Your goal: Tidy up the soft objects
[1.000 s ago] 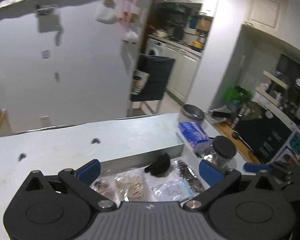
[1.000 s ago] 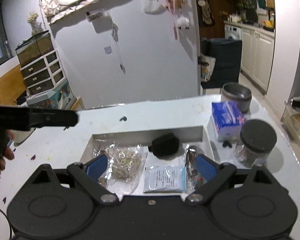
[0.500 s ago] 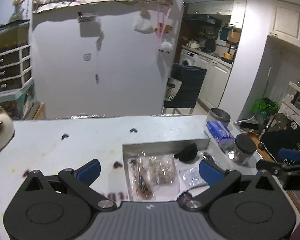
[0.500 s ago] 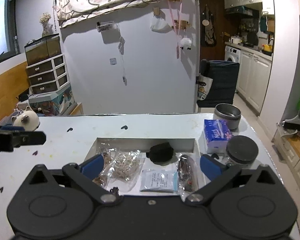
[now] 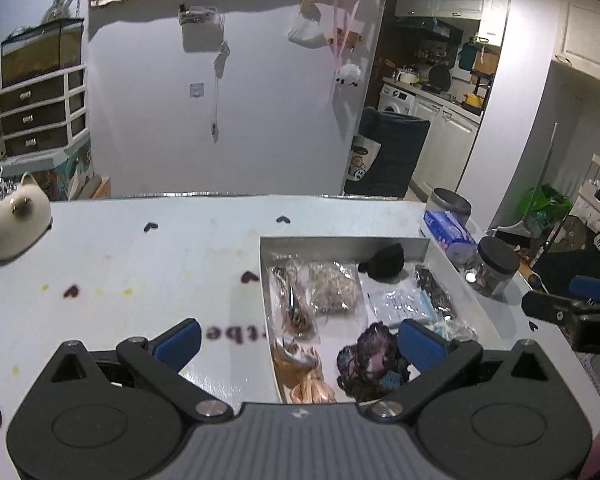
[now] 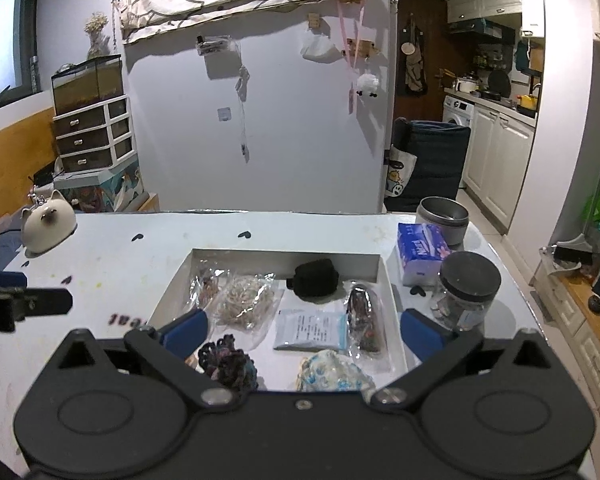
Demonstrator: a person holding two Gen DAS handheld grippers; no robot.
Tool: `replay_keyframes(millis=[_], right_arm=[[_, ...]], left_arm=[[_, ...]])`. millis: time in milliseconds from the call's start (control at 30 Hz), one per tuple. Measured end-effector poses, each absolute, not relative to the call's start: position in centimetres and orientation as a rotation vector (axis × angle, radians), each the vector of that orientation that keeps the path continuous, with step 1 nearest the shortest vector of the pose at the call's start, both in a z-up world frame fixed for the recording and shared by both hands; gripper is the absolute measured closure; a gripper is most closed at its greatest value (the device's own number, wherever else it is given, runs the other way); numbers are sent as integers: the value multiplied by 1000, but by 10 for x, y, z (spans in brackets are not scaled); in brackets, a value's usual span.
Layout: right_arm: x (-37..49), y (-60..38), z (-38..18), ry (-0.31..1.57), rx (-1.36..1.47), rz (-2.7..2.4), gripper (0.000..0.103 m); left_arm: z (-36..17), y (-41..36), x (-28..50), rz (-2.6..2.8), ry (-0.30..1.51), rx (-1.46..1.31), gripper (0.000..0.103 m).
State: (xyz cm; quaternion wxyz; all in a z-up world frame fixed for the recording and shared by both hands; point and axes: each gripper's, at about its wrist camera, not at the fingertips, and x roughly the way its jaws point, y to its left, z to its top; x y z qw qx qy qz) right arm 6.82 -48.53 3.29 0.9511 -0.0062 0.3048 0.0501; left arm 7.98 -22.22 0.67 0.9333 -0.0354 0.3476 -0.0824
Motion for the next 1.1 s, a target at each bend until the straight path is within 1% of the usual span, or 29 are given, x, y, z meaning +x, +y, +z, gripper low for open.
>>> replay_keyframes(millis=[1100], right_arm=[[54,-483,32,623,1,97,0]], left_arm=[[5,-223,69,-143,735,-75,0]])
